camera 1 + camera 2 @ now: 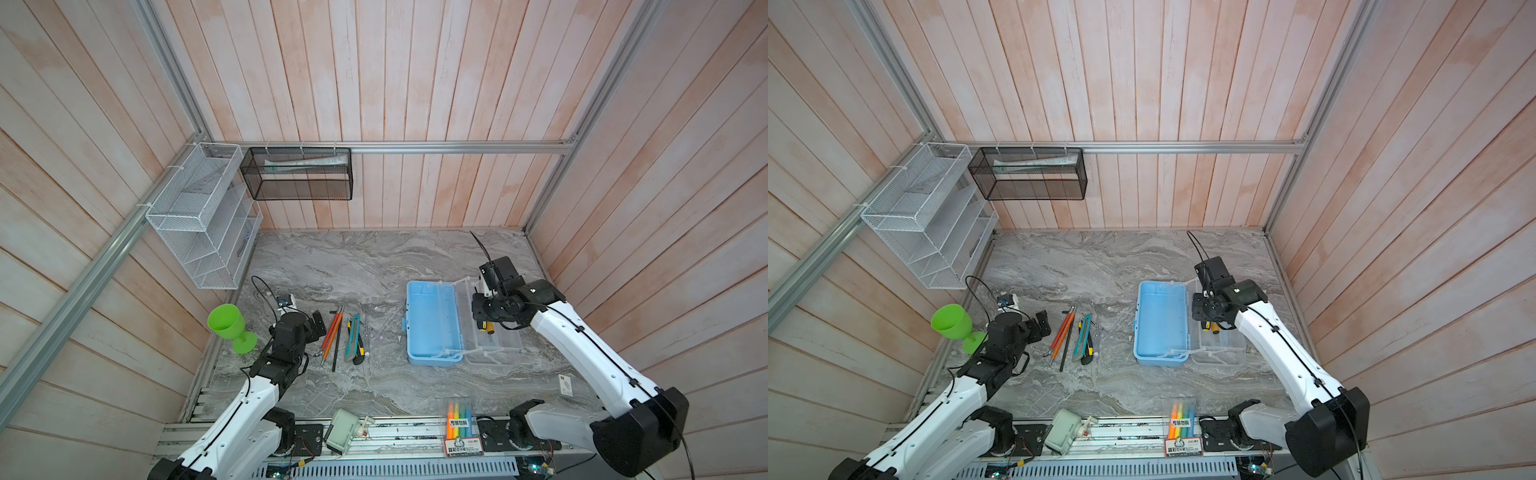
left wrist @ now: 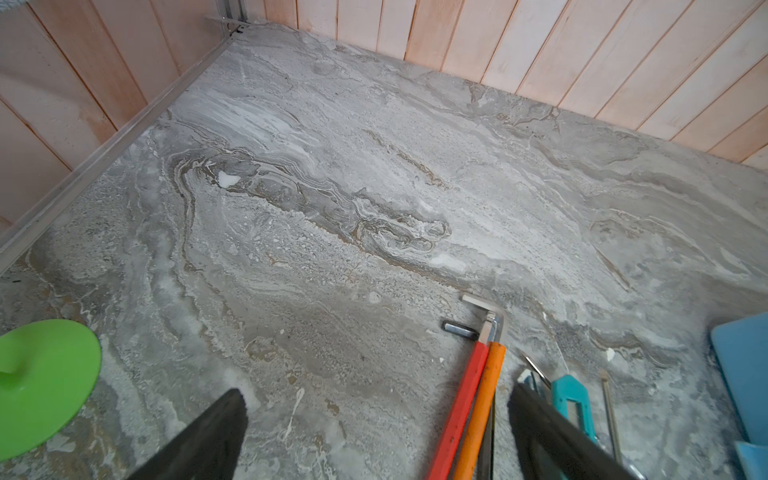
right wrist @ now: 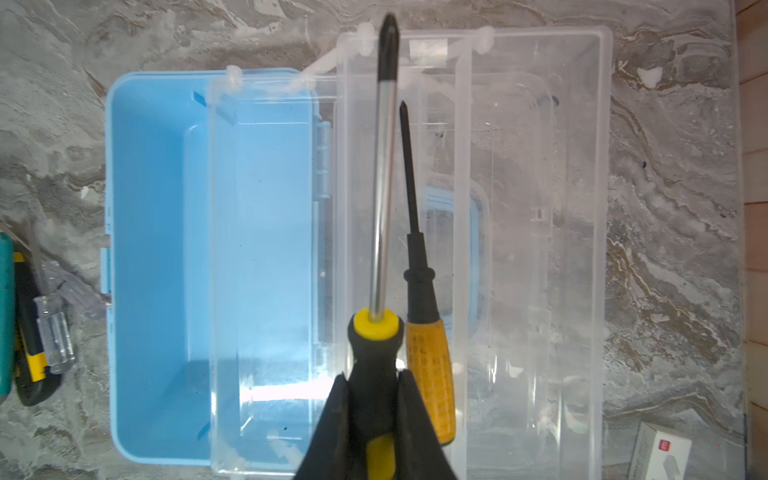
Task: Pack the tool kit
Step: 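Carry the black-and-yellow screwdriver over the box with the right gripper, then lower the black-and-yellow screwdriver into the box and open the right gripper, then move the right gripper back over the loose tools beside the box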
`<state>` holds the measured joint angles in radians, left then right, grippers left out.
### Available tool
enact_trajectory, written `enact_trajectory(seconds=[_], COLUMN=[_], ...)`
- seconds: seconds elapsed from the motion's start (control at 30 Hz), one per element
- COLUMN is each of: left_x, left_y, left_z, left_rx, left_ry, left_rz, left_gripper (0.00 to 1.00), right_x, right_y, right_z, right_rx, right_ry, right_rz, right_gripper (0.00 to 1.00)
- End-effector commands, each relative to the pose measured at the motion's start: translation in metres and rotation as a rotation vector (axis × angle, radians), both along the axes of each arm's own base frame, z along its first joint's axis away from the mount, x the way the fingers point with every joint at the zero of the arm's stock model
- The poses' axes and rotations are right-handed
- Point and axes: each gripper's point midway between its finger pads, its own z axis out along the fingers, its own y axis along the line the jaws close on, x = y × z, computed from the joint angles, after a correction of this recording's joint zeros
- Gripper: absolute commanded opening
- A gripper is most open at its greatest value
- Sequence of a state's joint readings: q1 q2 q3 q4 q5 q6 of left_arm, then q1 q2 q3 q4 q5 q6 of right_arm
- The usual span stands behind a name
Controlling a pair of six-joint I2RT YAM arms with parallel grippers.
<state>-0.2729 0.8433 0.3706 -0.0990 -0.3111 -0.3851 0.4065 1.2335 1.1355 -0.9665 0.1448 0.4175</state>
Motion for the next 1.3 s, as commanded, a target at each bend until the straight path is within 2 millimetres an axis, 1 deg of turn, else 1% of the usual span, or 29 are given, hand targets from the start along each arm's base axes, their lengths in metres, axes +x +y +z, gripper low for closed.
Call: enact_trajectory(seconds=[0.0, 0.1, 0.3, 0.4, 0.43, 0.5, 0.57, 0.63, 0.7, 0.77, 0.83, 0.9, 1.0, 1.1, 1.17, 1.2, 1.27], left_x=[0.006, 0.006, 0.006, 0.006, 0.006, 0.006, 0.005, 0.005, 0.005, 0.005, 0.005, 0.004, 0.004, 0.003, 0.003, 0.003, 0.003], left_y=[-0.002, -0.002, -0.002, -0.002, -0.002, -0.002, -0.002, -0.002, -0.002, -0.002, -0.002, -0.001, -0.001, 0.0, 0.0, 0.0, 0.0], left_z=[0.015, 0.015, 0.015, 0.015, 0.014, 0.016, 0.016, 0.016, 0.016, 0.016, 0.016, 0.016, 0.016, 0.017, 0.017, 0.017, 0.018], left_rx=[-0.014, -0.016, -0.015, -0.016, -0.016, -0.017, -0.017, -0.017, -0.017, -0.018, -0.017, -0.017, -0.017, -0.019, -0.02, -0.019, -0.019], left_ry=[-0.038, -0.04, -0.041, -0.04, -0.039, -0.043, -0.044, -0.043, -0.044, -0.046, -0.045, -0.047, -0.048, -0.054, -0.055, -0.053, -0.057], left_rz=[-0.006, -0.005, -0.005, -0.005, -0.005, -0.005, -0.006, -0.005, -0.005, -0.005, -0.005, -0.004, -0.002, 0.001, -0.001, -0.001, 0.0], left_gripper=[1.0, 1.0, 1.0, 1.0, 1.0, 1.0, 1.0, 1.0, 1.0, 1.0, 1.0, 1.0, 1.0, 1.0, 1.0, 1.0, 1.0], right_x=[-0.004, -0.005, -0.003, -0.002, -0.002, 0.0, 0.003, 0.006, 0.009, 0.013, 0.016, 0.015, 0.011, 0.003, -0.004, -0.007, -0.011], right_y=[-0.01, -0.009, -0.004, -0.002, -0.002, -0.002, -0.003, -0.003, -0.003, 0.006, 0.026, 0.056, 0.11, 0.171, 0.206, 0.222, 0.246], right_z=[-0.01, -0.023, -0.035, -0.038, -0.037, -0.035, -0.028, -0.018, -0.006, 0.007, 0.022, 0.034, 0.04, 0.032, 0.023, 0.016, 0.002], right_rx=[-0.052, -0.055, -0.033, -0.031, -0.032, -0.037, -0.042, -0.043, -0.039, -0.01, 0.045, 0.106, 0.194, 0.309, 0.367, 0.387, 0.402], right_ry=[0.016, 0.044, 0.056, 0.067, 0.07, 0.072, 0.061, 0.044, 0.024, -0.008, -0.056, -0.096, -0.135, -0.145, -0.13, -0.116, -0.086], right_rz=[0.01, 0.02, 0.028, 0.028, 0.028, 0.031, 0.024, 0.014, -0.004, 0.0, 0.021, 0.068, 0.15, 0.25, 0.309, 0.333, 0.368], right_gripper=[0.0, 0.0, 0.01, 0.16, 0.2, 0.24, 0.27, 0.29, 0.3, 0.3, 0.31, 0.31, 0.32, 0.32, 0.32, 0.32, 0.32])
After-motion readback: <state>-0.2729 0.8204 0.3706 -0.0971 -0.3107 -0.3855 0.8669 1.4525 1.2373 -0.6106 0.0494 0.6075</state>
